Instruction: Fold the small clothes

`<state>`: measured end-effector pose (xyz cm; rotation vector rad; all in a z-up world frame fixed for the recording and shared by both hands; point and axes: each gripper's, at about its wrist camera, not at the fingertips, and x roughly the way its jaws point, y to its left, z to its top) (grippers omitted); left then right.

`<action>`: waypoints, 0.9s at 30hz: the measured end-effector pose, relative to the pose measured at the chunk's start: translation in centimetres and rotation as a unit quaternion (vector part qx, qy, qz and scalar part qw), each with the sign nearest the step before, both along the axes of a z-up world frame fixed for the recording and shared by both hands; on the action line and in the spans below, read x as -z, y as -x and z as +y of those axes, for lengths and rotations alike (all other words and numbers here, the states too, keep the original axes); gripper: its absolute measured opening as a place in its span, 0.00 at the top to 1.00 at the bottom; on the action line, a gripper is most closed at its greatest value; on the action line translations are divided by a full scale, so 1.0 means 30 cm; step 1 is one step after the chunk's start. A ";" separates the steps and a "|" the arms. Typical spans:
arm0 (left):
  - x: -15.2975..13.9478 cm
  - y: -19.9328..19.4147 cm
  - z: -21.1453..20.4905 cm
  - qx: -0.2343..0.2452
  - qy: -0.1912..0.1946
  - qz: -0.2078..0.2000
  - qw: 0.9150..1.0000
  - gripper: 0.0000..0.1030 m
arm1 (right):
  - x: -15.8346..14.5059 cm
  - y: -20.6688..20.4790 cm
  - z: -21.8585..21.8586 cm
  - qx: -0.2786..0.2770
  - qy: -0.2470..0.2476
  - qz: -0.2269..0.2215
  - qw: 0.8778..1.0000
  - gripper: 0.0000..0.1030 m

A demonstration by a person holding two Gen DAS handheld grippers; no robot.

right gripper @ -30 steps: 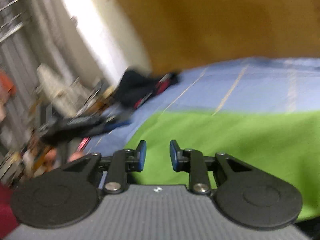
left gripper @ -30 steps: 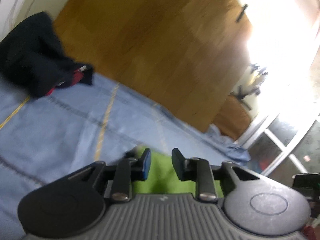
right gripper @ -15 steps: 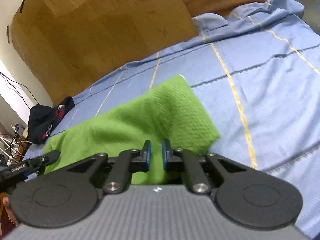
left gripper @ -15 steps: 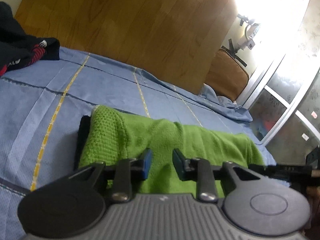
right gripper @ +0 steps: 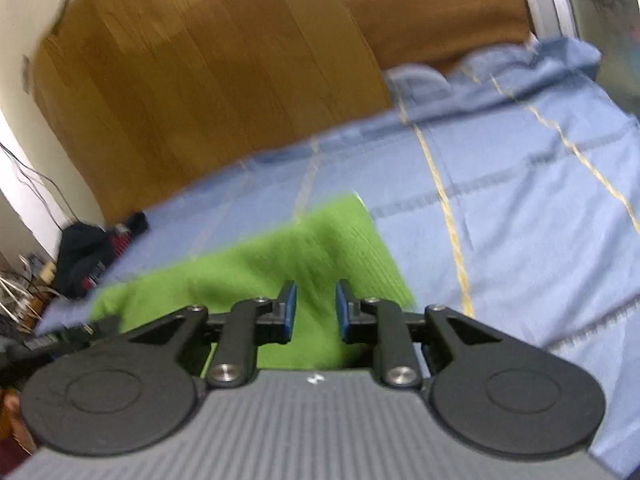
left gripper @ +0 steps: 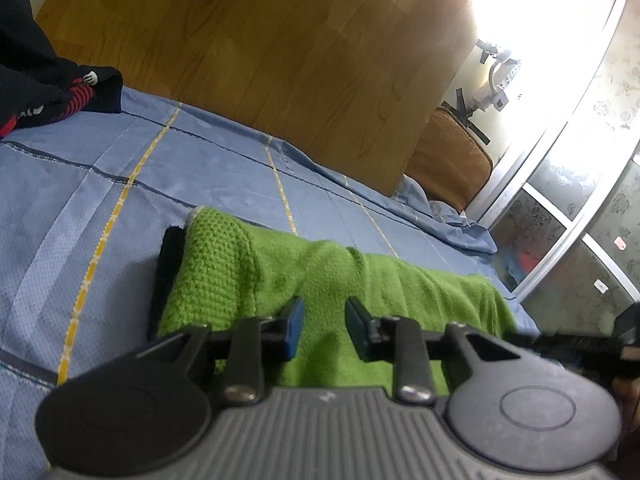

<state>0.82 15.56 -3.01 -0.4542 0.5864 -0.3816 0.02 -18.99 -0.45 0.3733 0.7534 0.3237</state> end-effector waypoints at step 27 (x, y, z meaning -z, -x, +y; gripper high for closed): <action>-0.010 0.023 -0.011 0.025 0.001 -0.026 0.999 0.52 | 0.063 0.022 -0.118 0.096 -0.133 0.057 0.985 0.58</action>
